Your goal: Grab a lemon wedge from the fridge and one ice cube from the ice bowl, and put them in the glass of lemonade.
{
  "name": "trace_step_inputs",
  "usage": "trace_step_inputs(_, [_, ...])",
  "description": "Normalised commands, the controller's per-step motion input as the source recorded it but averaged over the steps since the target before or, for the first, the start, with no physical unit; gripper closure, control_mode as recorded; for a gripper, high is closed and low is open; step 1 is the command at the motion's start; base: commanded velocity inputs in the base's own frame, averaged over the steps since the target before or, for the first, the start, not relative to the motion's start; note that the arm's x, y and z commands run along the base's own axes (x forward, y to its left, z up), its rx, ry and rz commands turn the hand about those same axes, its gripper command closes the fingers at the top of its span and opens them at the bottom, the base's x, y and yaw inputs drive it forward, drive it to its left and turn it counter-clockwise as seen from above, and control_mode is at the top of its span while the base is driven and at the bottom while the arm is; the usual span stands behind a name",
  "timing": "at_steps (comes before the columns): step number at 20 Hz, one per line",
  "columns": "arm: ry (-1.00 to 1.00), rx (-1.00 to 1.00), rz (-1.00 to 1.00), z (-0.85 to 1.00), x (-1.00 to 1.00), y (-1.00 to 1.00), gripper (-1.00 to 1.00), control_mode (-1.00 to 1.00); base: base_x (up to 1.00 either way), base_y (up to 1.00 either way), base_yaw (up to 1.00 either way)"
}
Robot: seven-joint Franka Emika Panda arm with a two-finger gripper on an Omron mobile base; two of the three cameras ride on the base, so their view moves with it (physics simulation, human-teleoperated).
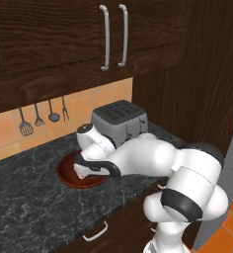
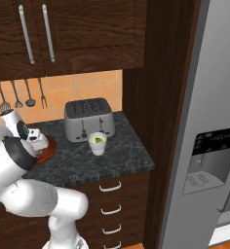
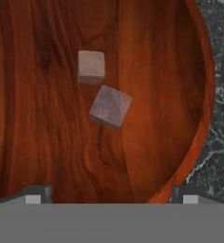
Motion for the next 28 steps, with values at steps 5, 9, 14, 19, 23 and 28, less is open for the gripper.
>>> trace_step_inputs(5, [0.00,-0.08,0.00,-0.25,0.25,0.05,-1.00,-1.00,0.00,0.00,0.00])
trace_step_inputs(9, [0.01,-0.08,-0.02,-0.20,0.32,0.23,-1.00,-1.00,0.00,0.00,0.00])
trace_step_inputs(14, [0.02,-0.07,-0.04,-0.14,0.34,0.27,-1.00,-1.00,0.00,0.00,0.00])
trace_step_inputs(19, [0.03,-0.07,-0.04,-0.20,0.29,0.09,-1.00,-1.00,0.00,0.00,0.00])
trace_step_inputs(23, [0.09,-0.04,-0.08,-0.27,-0.01,-0.03,-1.00,-1.00,0.00,0.00,0.00])
trace_step_inputs(28, [0.05,-0.01,-0.10,-0.16,-0.02,-0.27,-1.00,-1.00,0.00,0.00,0.00])
